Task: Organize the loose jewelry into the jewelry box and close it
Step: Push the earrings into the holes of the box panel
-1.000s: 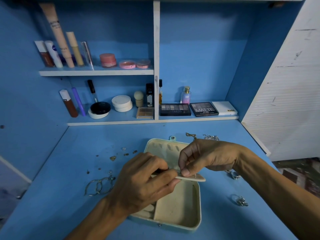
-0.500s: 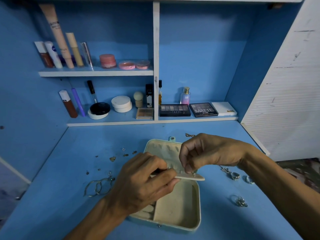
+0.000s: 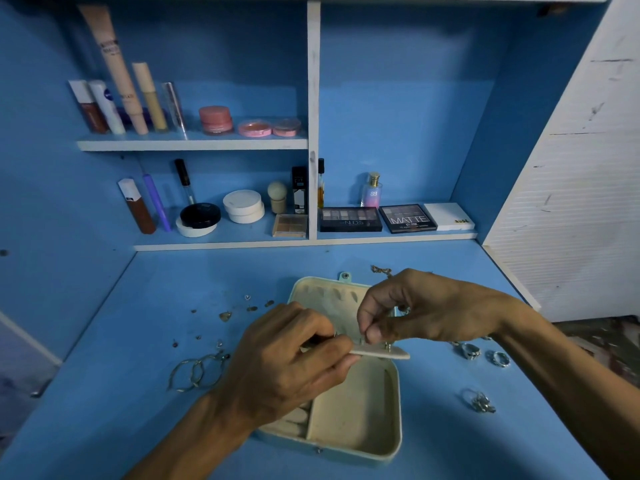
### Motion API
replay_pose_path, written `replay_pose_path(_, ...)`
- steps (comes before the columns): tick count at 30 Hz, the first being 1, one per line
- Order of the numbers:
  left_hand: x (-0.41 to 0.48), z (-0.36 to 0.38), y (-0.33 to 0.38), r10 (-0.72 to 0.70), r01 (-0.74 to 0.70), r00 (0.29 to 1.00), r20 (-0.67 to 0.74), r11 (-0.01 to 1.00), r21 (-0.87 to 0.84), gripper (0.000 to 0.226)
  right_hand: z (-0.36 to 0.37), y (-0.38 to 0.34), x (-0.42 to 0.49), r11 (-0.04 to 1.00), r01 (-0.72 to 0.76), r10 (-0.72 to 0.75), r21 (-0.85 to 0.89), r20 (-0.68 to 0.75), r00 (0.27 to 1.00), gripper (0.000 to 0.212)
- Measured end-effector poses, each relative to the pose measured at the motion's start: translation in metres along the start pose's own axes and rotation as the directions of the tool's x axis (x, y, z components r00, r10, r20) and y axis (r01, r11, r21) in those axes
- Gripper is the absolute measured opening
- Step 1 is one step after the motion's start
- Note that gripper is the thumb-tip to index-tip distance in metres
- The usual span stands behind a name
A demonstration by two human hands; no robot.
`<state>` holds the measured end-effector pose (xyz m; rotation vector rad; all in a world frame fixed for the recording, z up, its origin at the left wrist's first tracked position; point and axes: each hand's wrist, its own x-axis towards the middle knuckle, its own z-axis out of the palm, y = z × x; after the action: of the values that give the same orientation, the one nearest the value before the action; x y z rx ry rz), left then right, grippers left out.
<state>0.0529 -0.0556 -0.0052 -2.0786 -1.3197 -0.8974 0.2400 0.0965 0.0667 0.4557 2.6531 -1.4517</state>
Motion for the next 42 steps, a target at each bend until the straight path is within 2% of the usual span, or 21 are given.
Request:
replay_pose_path(5,0.000,0.000,0.000,0.001,-0.001,1.000,-0.002,1.000,0.001,0.018,0.003,0.003,0.002,0.996,0.015,-0.015,0.086,-0.001,1.000,0.011)
replay_pose_path(11,0.000,0.000,0.000,0.007,-0.007,1.000,-0.007,1.000,0.000,0.018,0.002,0.006,0.004,0.996,0.026,-0.029,0.090,0.032,0.999,0.010)
replay_pose_path(25,-0.003,0.000,0.002,0.013,-0.013,1.000,-0.016,1.000,-0.010,0.015,0.002,0.004,0.004,0.999,0.039,-0.040,0.027,0.039,0.998,0.011)
replay_pose_path(35,-0.006,-0.001,0.006,0.048,-0.047,0.998,-0.028,0.998,0.038,0.013,0.002,-0.011,0.007,0.991,0.001,0.012,-0.136,0.094,0.996,0.008)
replay_pose_path(42,-0.009,0.002,0.006,0.031,-0.030,0.999,-0.045,0.999,0.015,0.011,0.002,-0.012,0.003,0.994,-0.027,0.034,-0.107,0.061,0.998,0.012)
